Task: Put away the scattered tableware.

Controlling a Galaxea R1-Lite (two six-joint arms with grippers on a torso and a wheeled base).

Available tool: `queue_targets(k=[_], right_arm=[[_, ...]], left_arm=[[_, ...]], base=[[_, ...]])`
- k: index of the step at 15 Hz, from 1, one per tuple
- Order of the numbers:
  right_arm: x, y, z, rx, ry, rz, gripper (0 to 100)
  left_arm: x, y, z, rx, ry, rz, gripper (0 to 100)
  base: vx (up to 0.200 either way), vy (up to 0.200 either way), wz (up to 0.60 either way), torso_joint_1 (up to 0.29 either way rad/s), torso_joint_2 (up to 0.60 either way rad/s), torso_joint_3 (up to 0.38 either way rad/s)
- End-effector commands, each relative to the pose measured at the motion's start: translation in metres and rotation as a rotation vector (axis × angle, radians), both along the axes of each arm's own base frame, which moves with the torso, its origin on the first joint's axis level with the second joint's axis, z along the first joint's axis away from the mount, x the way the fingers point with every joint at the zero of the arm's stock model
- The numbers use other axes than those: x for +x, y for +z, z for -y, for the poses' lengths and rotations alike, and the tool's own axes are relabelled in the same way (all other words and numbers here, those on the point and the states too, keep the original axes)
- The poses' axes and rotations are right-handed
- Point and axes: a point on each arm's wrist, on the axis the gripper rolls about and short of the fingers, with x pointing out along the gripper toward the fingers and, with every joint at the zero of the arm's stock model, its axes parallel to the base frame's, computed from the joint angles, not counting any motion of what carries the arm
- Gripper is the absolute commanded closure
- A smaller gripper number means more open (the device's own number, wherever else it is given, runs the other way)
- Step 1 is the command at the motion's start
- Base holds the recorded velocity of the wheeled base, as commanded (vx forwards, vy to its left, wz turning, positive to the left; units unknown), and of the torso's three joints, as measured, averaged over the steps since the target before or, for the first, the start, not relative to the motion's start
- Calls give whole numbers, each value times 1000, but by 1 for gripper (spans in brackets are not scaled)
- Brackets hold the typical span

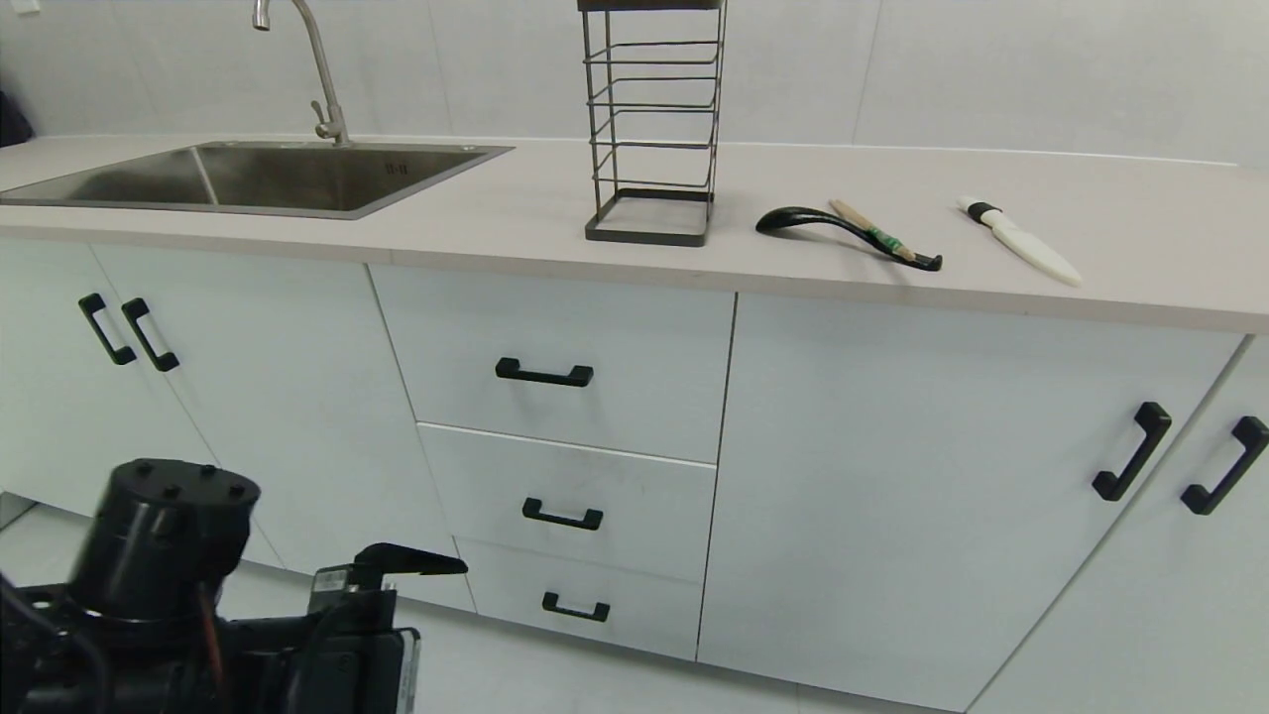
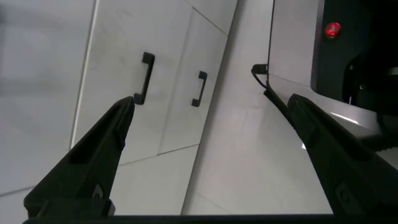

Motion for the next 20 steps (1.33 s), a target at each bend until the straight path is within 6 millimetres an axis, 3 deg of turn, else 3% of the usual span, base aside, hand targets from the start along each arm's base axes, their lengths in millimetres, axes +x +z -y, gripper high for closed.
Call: queue_targets(k=[1, 6, 10, 15, 20], right_arm=[[0, 0, 0, 0, 0, -2, 100], [0, 0, 0, 0, 0, -2, 100], [0, 0, 0, 0, 0, -2, 100], [0, 0, 0, 0, 0, -2, 100], [0, 0, 0, 0, 0, -2, 100]], left_arm=[[16, -20, 20, 52, -35, -67, 0], [38, -49, 32, 133, 14, -91, 0], [72, -62, 52, 130, 41, -28, 0], [86, -77, 56, 156, 87, -16, 0], [113, -107, 70, 170, 87, -35, 0]], base=[[0, 0, 0, 0, 0, 0], [0, 0, 0, 0, 0, 0], [0, 0, 0, 0, 0, 0], [0, 0, 0, 0, 0, 0], [0, 0, 0, 0, 0, 0]])
